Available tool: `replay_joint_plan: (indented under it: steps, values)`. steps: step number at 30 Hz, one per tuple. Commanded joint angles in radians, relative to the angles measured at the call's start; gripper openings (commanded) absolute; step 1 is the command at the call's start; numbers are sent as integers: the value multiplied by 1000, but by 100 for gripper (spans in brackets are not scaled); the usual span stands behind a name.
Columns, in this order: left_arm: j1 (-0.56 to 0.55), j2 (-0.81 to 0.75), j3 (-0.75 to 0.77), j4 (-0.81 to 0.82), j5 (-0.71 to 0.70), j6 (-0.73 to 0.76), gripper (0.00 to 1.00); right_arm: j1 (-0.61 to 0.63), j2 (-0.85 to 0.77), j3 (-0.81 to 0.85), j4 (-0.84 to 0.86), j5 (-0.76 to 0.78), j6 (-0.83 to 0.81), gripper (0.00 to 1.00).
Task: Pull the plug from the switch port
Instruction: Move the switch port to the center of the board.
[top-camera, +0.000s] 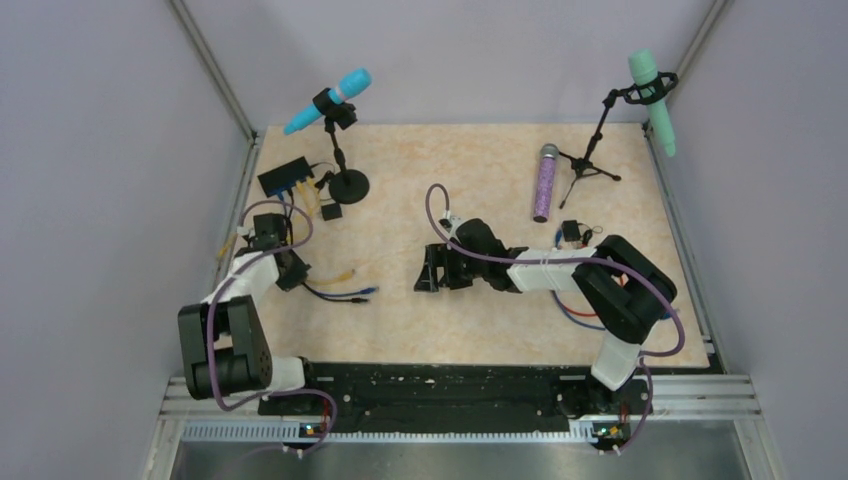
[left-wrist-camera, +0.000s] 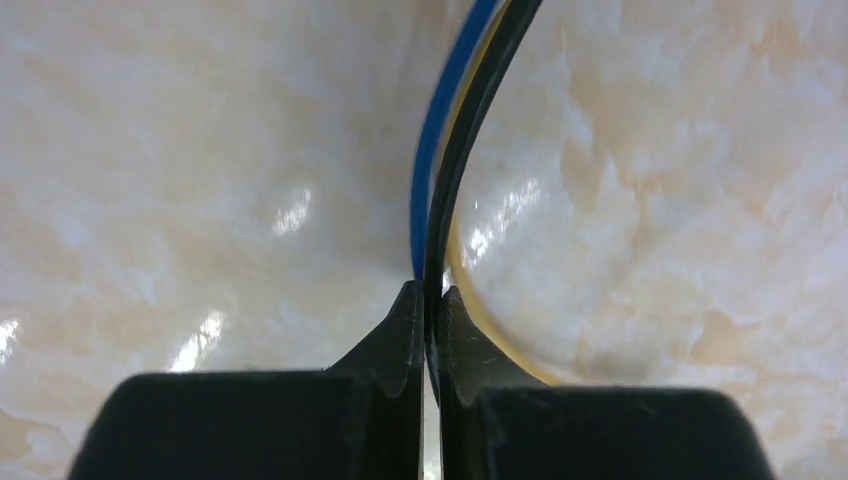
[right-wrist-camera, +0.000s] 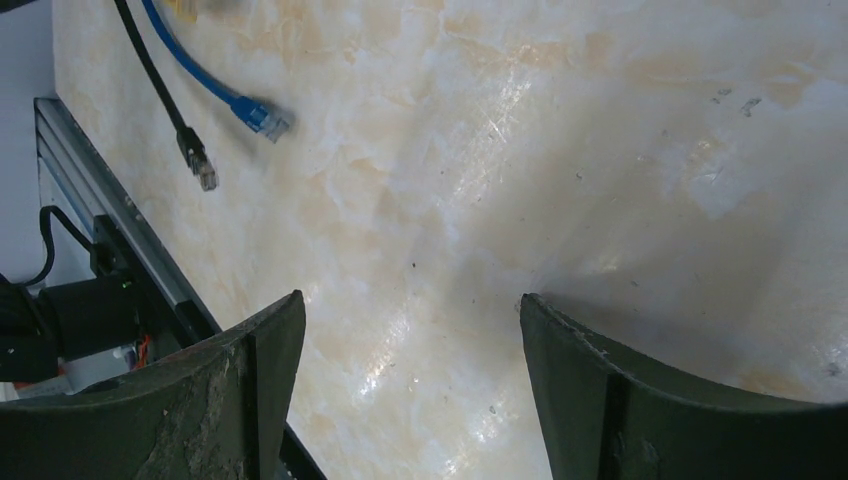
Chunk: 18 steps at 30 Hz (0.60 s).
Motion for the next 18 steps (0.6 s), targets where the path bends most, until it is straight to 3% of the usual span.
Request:
replay_joint_plan:
  steps: [1,10,13,14,16,17,18]
  values:
    - [-62,-113,-82,-68,32,-58,0,-11,-17,-5,21,-11,2,78]
    - [-255,-182,-167,-83,40,-152,1,-12,23,15,30,-36,13,78]
    - [-291,-182,-176,-82,52,-164,7,-13,36,17,37,-43,21,78]
    - [-303,-187,-180,-86,47,-162,14,-12,39,18,37,-44,22,78]
    - [-306,-196,-171,-110,15,-159,40,-13,42,18,36,-43,23,78]
    - [-306,-205,-159,-118,4,-153,56,-13,46,18,36,-43,23,78]
    - [-306,-218,-144,-129,-10,-151,82,-13,47,18,36,-42,23,78]
